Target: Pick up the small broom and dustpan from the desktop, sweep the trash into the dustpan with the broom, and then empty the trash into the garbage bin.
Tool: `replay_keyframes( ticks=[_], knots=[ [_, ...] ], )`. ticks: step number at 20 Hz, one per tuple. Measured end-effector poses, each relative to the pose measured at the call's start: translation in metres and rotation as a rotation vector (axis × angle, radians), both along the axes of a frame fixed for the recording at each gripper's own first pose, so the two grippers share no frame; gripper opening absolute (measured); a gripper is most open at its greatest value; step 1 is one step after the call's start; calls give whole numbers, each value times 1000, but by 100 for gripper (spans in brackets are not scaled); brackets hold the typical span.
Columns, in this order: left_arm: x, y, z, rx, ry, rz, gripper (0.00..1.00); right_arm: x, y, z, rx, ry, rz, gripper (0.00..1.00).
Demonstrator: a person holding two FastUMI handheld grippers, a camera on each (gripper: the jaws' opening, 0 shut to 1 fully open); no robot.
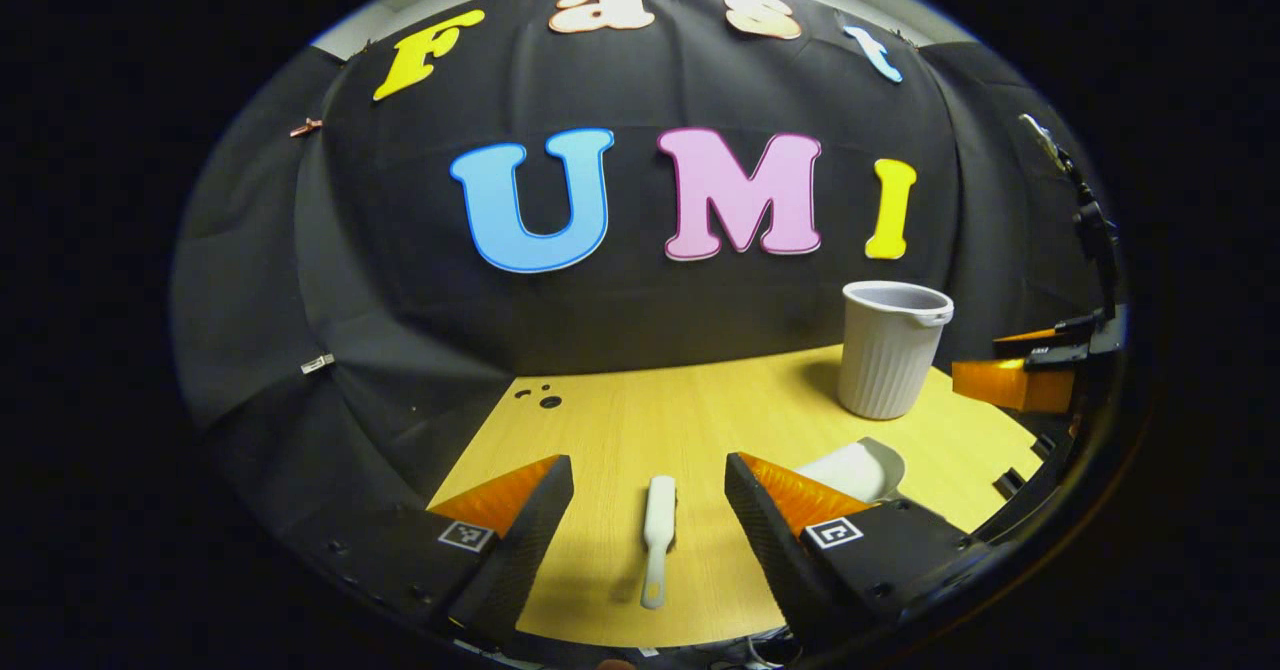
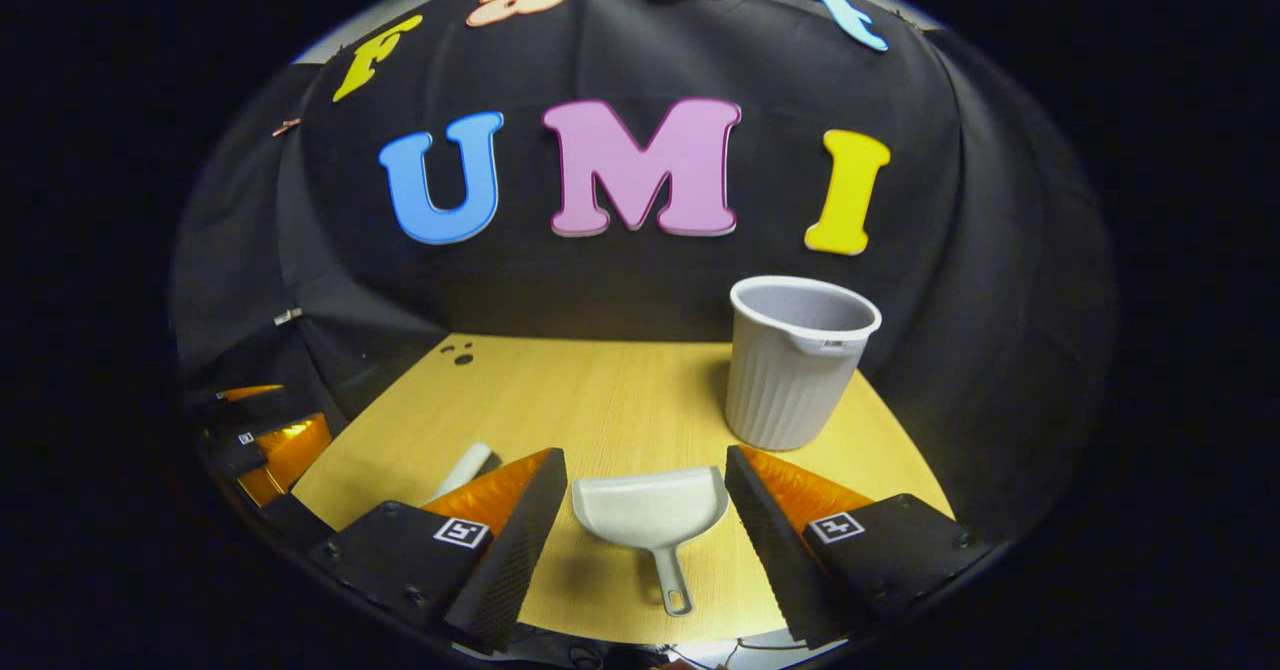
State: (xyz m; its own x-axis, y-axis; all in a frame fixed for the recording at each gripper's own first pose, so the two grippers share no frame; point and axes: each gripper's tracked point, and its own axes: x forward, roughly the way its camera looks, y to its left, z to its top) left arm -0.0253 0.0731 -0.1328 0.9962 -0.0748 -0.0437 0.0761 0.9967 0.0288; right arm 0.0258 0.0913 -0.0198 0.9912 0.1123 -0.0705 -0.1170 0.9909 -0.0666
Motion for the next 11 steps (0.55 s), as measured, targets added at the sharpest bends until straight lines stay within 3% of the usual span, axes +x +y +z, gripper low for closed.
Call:
replay_keyframes(
  ticks=[2,5,11],
  knots=[
    [-14,-2,11,-21,-39,-3,97,-15,5,23,16,-77,7,99],
    [-31,-9,24,-40,-99,-9,97,-24,-2,19,21,-141,-13,99],
    [-30,-26,22,-64,-109,28,97,-16,-13,21,49,-134,-3,99]
  ],
)
